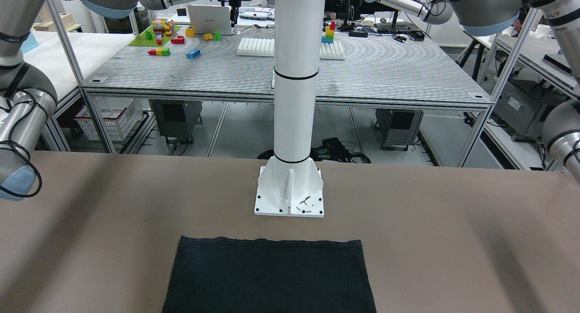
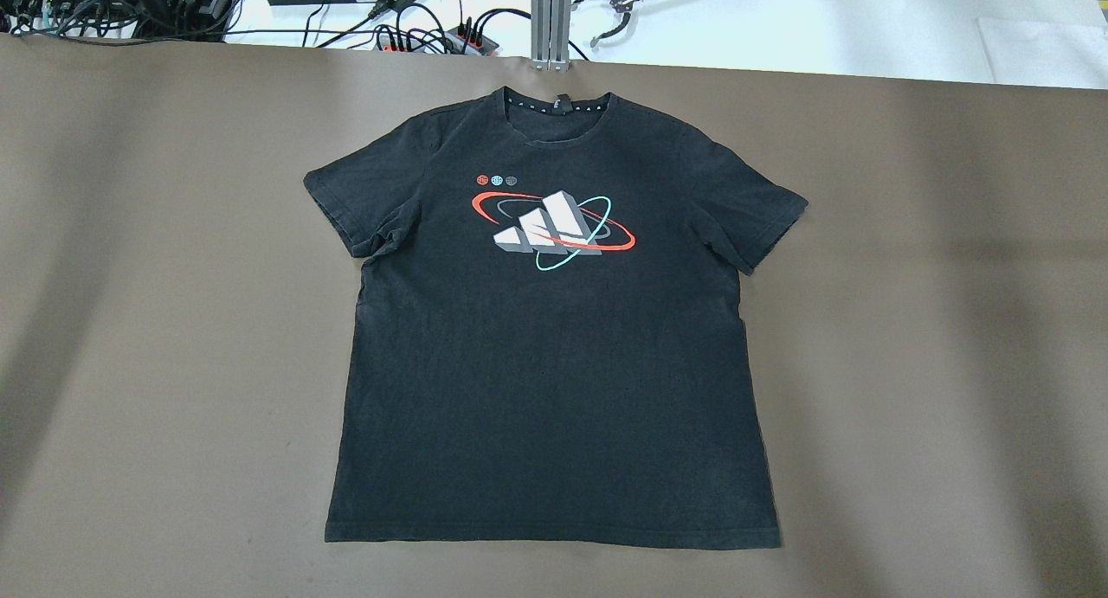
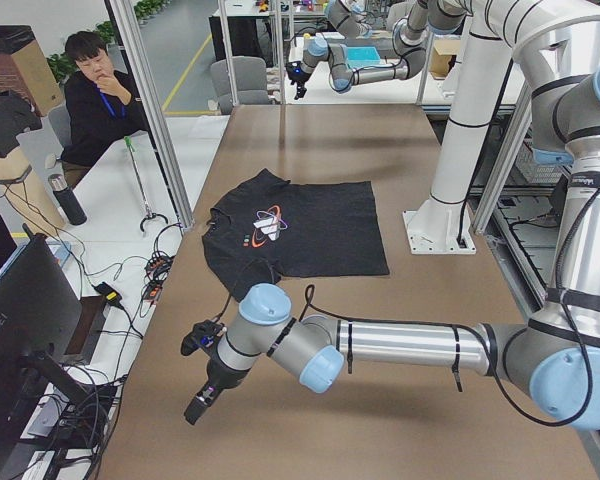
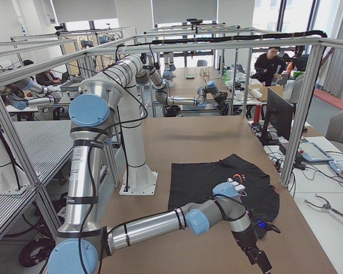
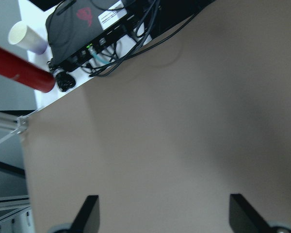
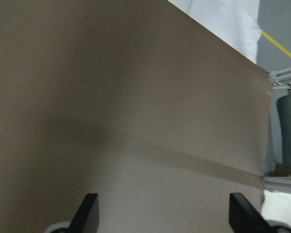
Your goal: Fold clothes
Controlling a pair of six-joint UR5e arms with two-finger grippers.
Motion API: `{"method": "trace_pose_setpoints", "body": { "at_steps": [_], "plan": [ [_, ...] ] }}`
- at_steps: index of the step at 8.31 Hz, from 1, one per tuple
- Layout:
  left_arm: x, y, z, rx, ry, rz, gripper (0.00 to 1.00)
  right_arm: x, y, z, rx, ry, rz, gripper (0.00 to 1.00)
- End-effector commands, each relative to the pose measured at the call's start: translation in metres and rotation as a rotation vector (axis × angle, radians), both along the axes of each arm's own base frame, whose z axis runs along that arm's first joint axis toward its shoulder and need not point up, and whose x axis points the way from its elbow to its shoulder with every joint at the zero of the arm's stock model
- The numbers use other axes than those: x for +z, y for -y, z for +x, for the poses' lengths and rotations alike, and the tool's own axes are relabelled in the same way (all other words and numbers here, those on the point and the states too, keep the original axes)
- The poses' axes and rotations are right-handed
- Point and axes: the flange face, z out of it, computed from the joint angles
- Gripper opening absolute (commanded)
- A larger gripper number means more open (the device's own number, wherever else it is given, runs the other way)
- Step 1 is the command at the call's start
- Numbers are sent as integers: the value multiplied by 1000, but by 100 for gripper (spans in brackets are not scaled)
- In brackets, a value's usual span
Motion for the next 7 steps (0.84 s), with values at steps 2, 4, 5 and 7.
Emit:
{"method": "trace_pose_setpoints", "body": {
  "at_steps": [2, 4, 5, 7],
  "plan": [
    [-66, 68, 153, 38, -233, -125, 95, -35, 45, -124, 21, 171, -65, 94],
    [-92, 85, 228, 52, -302, -184, 95, -54, 52, -150, 43, 224, -80, 93],
    [-86, 96, 251, 56, -348, -206, 95, -62, 54, -173, 51, 258, -90, 93],
    [-97, 106, 296, 42, -422, -242, 94, -69, 53, -193, 33, 288, -72, 93]
  ]
}}
